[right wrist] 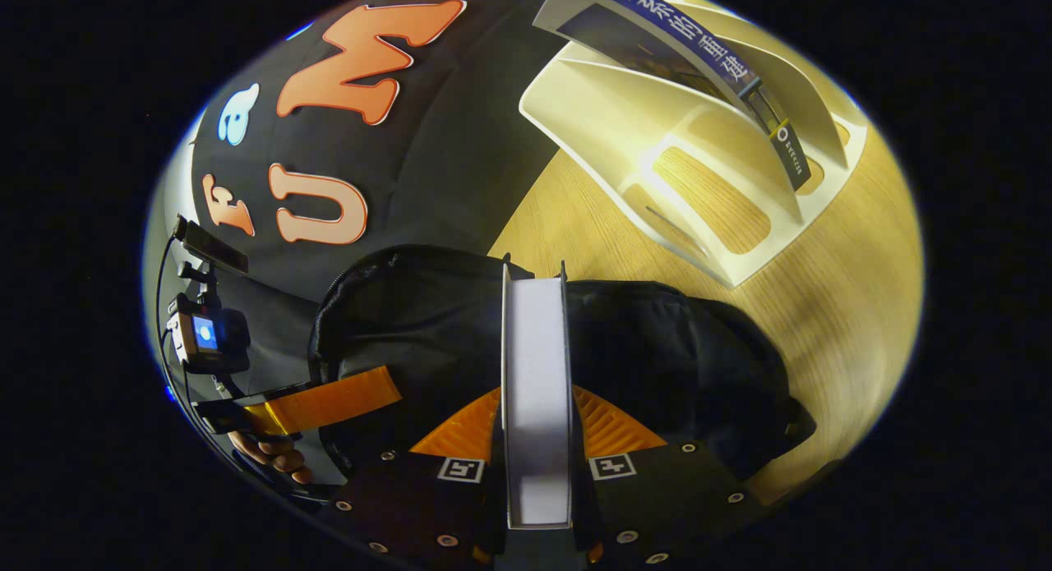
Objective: Open the schoolbag, grab two books from the bookshelf and put them into the schoolbag.
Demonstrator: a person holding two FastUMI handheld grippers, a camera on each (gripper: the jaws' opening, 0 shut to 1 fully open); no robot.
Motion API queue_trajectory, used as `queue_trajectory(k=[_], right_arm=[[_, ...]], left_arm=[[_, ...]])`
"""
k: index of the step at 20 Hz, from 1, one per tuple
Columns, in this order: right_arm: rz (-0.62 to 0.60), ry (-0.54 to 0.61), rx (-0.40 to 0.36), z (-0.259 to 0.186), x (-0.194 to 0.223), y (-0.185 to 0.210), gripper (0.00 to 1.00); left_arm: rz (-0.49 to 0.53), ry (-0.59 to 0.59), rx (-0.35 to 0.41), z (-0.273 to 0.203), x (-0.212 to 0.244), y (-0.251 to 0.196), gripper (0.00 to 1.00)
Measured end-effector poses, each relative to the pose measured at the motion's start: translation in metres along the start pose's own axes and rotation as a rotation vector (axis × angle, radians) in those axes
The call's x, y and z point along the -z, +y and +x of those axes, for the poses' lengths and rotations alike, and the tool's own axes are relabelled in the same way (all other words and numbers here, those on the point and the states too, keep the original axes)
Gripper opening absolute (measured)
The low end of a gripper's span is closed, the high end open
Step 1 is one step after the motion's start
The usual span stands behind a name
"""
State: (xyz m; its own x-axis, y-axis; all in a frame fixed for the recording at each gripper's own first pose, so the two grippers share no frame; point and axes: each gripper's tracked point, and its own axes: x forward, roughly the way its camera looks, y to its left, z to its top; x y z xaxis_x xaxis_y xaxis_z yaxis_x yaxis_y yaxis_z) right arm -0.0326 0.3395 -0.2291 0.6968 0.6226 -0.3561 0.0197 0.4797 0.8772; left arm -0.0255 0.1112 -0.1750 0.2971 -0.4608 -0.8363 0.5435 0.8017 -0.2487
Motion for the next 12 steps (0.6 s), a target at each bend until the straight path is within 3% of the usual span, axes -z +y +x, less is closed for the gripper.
queue_trajectory(k=[5, 6, 7, 9, 11, 12], right_arm=[[0.011, 0.035, 0.026, 0.021, 0.01, -0.005, 0.34], [0.009, 0.064, 0.045, 0.024, 0.017, -0.008, 0.46], [-0.006, 0.091, 0.06, 0.024, 0.022, -0.008, 0.38], [-0.093, 0.15, 0.096, 0.014, 0.031, -0.014, 0.45], [-0.202, 0.187, 0.142, 0.008, 0.034, -0.025, 0.61], [-0.249, 0.205, 0.172, 0.002, 0.031, -0.027, 0.84]], left_arm=[[0.004, 0.004, 0.007, 0.002, -0.003, -0.003, 0.06], [0.003, 0.005, 0.006, 0.002, -0.002, -0.002, 0.06], [0.002, 0.006, 0.006, 0.002, -0.002, -0.001, 0.06], [0.004, 0.008, -0.001, 0.001, -0.001, 0.002, 0.06], [0.004, 0.008, -0.005, 0.001, -0.001, 0.006, 0.06], [-0.002, 0.006, -0.007, 0.001, 0.0, 0.005, 0.06]])
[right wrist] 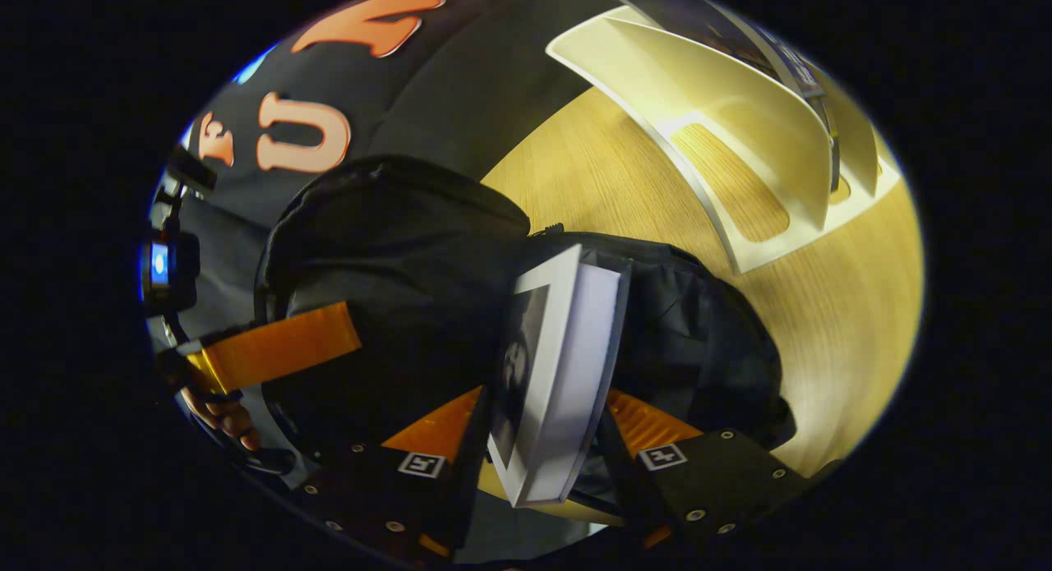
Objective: Open the schoolbag, grab two books from the bookshelf and put them into the schoolbag.
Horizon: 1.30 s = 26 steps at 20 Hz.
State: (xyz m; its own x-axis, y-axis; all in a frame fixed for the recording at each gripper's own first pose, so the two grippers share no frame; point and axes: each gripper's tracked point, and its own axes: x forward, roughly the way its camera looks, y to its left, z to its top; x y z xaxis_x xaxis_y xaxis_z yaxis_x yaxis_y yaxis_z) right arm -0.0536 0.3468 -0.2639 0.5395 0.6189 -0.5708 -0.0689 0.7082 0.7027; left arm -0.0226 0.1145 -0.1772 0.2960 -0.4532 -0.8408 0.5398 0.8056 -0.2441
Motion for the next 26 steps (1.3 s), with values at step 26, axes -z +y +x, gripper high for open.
queue_trajectory(k=[26], right_arm=[[-0.497, 0.076, 0.387, -0.175, -0.122, -0.084, 0.99]], left_arm=[[-0.034, 0.004, -0.046, 0.013, 0.015, 0.003, 0.06]])
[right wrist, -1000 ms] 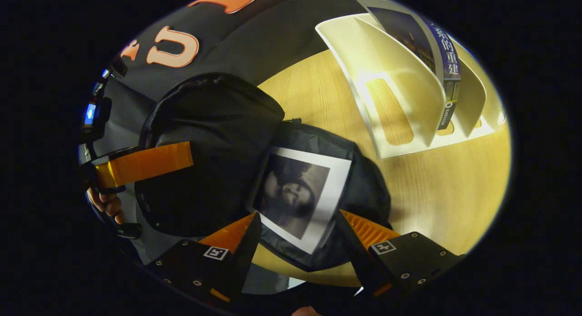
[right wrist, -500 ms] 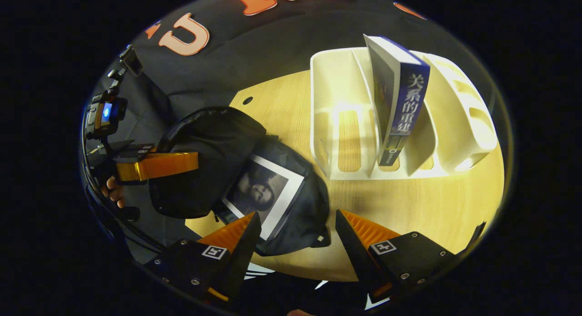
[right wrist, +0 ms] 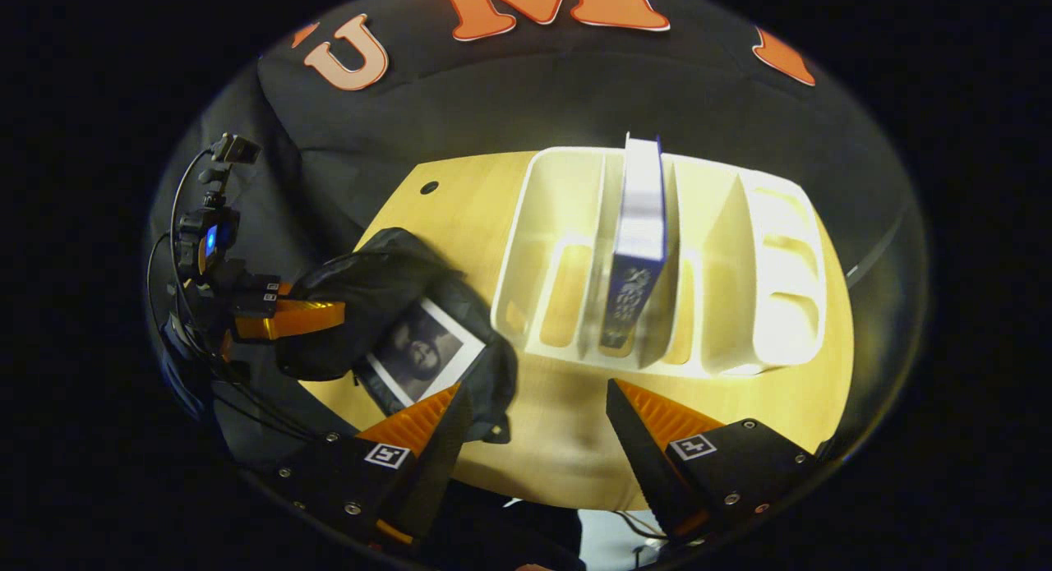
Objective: Open the schoolbag, grab two books from the bookshelf and put them into the schoolbag.
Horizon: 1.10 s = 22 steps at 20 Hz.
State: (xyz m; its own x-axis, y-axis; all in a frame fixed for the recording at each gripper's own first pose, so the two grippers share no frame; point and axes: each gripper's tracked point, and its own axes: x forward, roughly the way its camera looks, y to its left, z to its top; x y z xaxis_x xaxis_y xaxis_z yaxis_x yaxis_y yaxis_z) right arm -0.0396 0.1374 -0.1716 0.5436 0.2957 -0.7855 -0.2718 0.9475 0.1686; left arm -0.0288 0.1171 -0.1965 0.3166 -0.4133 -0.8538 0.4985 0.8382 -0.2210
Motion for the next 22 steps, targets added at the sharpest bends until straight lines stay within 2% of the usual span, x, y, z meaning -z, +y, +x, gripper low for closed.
queue_trajectory(k=[5, 8, 11, 17, 22], right_arm=[[-0.038, 0.032, 0.042, -0.005, -0.023, -0.027, 0.99], [-0.012, 0.049, 0.024, -0.006, -0.041, -0.031, 0.98], [-0.029, 0.044, 0.058, 0.002, -0.064, -0.048, 0.98], [-0.048, 0.055, 0.064, 0.018, -0.105, -0.06, 0.96], [-0.075, 0.119, 0.103, 0.032, -0.121, -0.068, 0.94]], left_arm=[[-0.014, 0.014, 0.002, 0.006, 0.001, 0.001, 0.06], [-0.022, 0.021, 0.003, 0.009, 0.005, 0.001, 0.06], [-0.039, 0.021, -0.003, 0.01, 0.004, 0.001, 0.06], [-0.077, 0.032, -0.026, 0.011, 0.008, 0.001, 0.06], [-0.068, 0.043, -0.048, 0.014, 0.009, -0.002, 0.06]])
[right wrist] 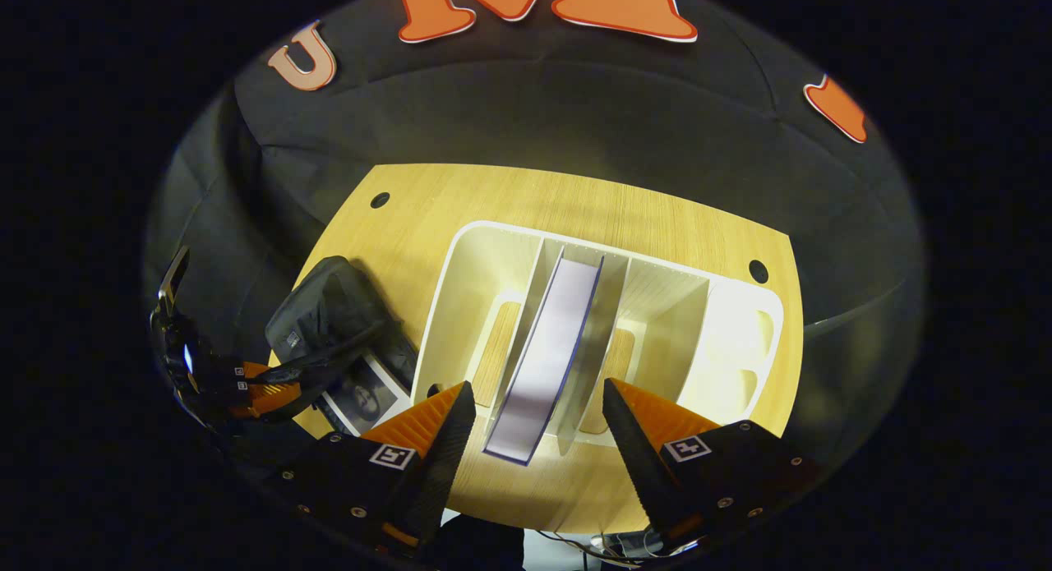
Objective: Open the schoolbag, grab two books from the bookshelf and put them into the schoolbag.
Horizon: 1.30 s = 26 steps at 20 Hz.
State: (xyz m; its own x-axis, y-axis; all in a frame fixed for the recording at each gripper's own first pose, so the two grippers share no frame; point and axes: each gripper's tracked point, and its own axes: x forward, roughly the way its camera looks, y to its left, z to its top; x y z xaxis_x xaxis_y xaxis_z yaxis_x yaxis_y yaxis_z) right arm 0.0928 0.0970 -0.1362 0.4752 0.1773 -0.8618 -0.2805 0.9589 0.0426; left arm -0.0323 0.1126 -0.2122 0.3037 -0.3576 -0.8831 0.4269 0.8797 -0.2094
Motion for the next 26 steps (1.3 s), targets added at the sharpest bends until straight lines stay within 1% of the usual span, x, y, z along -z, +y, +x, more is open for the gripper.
queue_trajectory(k=[3, 5, 6, 8, 9, 11, 12, 13, 14, 15, 16, 18, 23, 26], right_arm=[[0.021, 0.039, 0.012, 0.008, -0.005, -0.002, 0.93], [0.062, 0.083, 0.005, 0.015, -0.004, -0.001, 0.88], [0.093, 0.1, -0.022, 0.018, -0.005, 0.004, 0.85], [0.11, 0.113, 0.019, 0.027, -0.01, -0.007, 0.84], [0.109, 0.136, 0.02, 0.031, -0.006, -0.008, 0.83], [0.129, 0.166, 0.039, 0.039, -0.002, -0.009, 0.77], [0.147, 0.174, 0.052, 0.041, -0.001, -0.009, 0.68], [0.156, 0.182, 0.054, 0.046, -0.001, -0.007, 0.65], [0.171, 0.19, 0.066, 0.049, 0.001, -0.006, 0.55], [0.183, 0.195, 0.08, 0.047, 0.001, -0.008, 0.52], [0.201, 0.193, 0.094, 0.051, 0.002, -0.011, 0.45], [0.223, 0.2, 0.103, 0.048, 0.008, -0.012, 0.37], [0.254, 0.175, 0.114, 0.029, 0.024, -0.009, 0.34], [0.275, 0.149, 0.115, 0.008, 0.039, 0.0, 0.34]], left_arm=[[0.016, 0.003, -0.006, -0.001, -0.001, 0.001, 0.06], [0.027, 0.004, -0.006, -0.002, -0.001, 0.001, 0.06], [0.032, 0.003, -0.006, -0.003, -0.001, 0.001, 0.06], [0.041, 0.004, -0.003, -0.003, 0.0, 0.002, 0.06], [0.045, 0.004, -0.001, -0.002, -0.002, 0.002, 0.06], [0.052, 0.008, 0.002, -0.002, -0.002, 0.004, 0.06], [0.058, 0.009, 0.004, -0.002, -0.002, 0.003, 0.06], [0.062, 0.01, 0.006, -0.002, -0.002, 0.004, 0.06], [0.068, 0.009, 0.007, -0.001, -0.002, 0.004, 0.06], [0.068, 0.009, 0.011, -0.001, -0.002, 0.003, 0.06], [0.072, 0.009, 0.014, -0.001, -0.002, 0.003, 0.05], [0.075, 0.006, 0.02, -0.002, -0.003, 0.003, 0.06], [0.093, 0.003, 0.042, -0.003, -0.002, 0.003, 0.06], [0.129, -0.001, 0.056, -0.004, -0.001, 0.002, 0.06]])
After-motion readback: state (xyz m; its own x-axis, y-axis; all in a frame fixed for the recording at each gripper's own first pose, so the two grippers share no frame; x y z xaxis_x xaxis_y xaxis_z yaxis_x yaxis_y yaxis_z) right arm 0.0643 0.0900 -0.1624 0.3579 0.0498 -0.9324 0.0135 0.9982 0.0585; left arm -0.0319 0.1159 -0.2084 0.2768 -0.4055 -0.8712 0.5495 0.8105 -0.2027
